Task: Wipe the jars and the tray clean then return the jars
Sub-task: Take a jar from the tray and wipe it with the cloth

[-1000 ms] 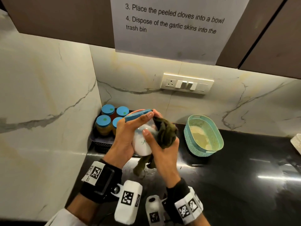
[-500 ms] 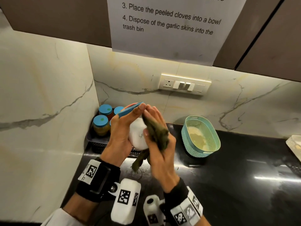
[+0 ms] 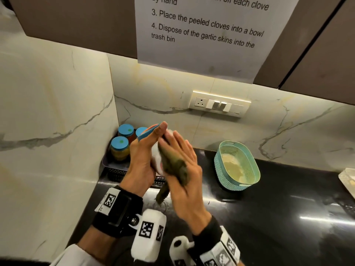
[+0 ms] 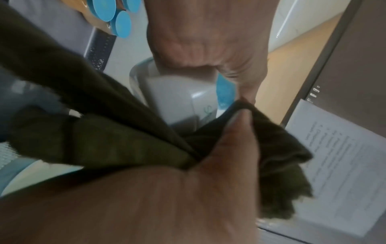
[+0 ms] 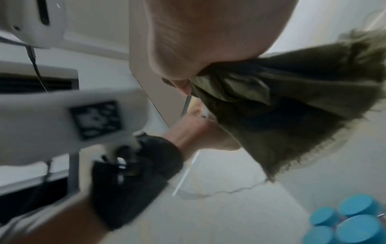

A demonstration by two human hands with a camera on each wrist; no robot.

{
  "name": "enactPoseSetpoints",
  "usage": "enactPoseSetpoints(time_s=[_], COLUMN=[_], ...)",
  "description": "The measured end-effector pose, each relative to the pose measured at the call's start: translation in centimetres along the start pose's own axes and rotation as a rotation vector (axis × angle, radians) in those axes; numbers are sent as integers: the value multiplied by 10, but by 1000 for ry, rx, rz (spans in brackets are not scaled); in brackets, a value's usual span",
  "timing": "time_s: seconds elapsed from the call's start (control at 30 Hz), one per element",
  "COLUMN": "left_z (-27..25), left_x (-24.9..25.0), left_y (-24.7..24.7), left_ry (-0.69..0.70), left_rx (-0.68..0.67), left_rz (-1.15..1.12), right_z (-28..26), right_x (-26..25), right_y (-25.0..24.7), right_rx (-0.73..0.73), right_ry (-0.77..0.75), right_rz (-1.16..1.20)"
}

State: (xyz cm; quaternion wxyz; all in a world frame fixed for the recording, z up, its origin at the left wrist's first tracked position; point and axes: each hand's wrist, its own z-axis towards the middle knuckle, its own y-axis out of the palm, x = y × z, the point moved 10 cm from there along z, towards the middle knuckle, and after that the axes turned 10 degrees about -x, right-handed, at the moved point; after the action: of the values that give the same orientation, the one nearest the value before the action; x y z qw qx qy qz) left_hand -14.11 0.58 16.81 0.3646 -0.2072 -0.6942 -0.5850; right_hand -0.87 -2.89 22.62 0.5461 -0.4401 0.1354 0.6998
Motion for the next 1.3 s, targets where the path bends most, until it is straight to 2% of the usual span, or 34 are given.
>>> enactPoseSetpoints(time_s=[0.03, 0.1, 0.13, 0.2, 0.27, 0.3, 0.37, 0.47, 0.53, 0.57, 0.63, 0.73, 0.77, 0.83, 0.9, 0.93, 1.0, 1.07, 1.13, 1.17, 1.3], left_z=[-1, -3, -4, -4, -5, -5, -6, -7, -7, -5, -3, -1, -2, -5, -8, -10, -9, -7, -6, -8, -7], left_x=[-2, -4, -5, -2, 4, 6, 10, 13, 13, 14, 17, 13, 12, 7, 5, 5, 7, 8, 4, 1, 2], left_y=[-2, 1, 3, 6, 11, 14, 18, 20, 19, 18, 16, 10, 10, 10, 11, 13, 13, 11, 13, 14, 22], left_ry=[-5, 9, 18, 41, 63, 73, 89, 113, 117, 118, 113, 100, 103, 113, 119, 120, 122, 106, 37, -1, -21], left_rx=[16, 10, 7, 7, -29, -61, -90, -113, -112, -107, -100, -93, -90, -86, -71, -66, -34, 8, 41, 57, 14], left_rz=[1, 3, 5, 41, 62, 59, 49, 98, 135, 130, 80, 21, 28, 72, 98, 109, 141, 145, 125, 125, 218], right_z=[-2, 4, 10, 21, 26, 27, 30, 26, 21, 20, 18, 9, 7, 11, 17, 18, 19, 15, 10, 7, 4], right_x=[-2, 9, 21, 50, 68, 71, 70, 75, 76, 74, 54, 15, 13, 28, 49, 59, 68, 63, 57, 58, 68], right_y=[3, -4, -10, -17, -7, -4, -3, 1, 0, -3, -14, -8, -6, -11, -14, -14, -9, -11, -16, -17, -22], right_rx=[-24, 1, 51, 153, 136, 100, 29, -1, 51, 102, 173, 29, 23, 85, 161, 162, 75, -18, -45, -32, 41], right_ry=[-68, -83, -20, 229, 493, 581, 663, 788, 755, 672, 396, -6, -50, 35, 237, 334, 461, 464, 397, 382, 383], right_rz=[-104, -12, 133, 561, 955, 1056, 1103, 1043, 998, 951, 756, 218, 150, 315, 593, 703, 814, 678, 443, 412, 571])
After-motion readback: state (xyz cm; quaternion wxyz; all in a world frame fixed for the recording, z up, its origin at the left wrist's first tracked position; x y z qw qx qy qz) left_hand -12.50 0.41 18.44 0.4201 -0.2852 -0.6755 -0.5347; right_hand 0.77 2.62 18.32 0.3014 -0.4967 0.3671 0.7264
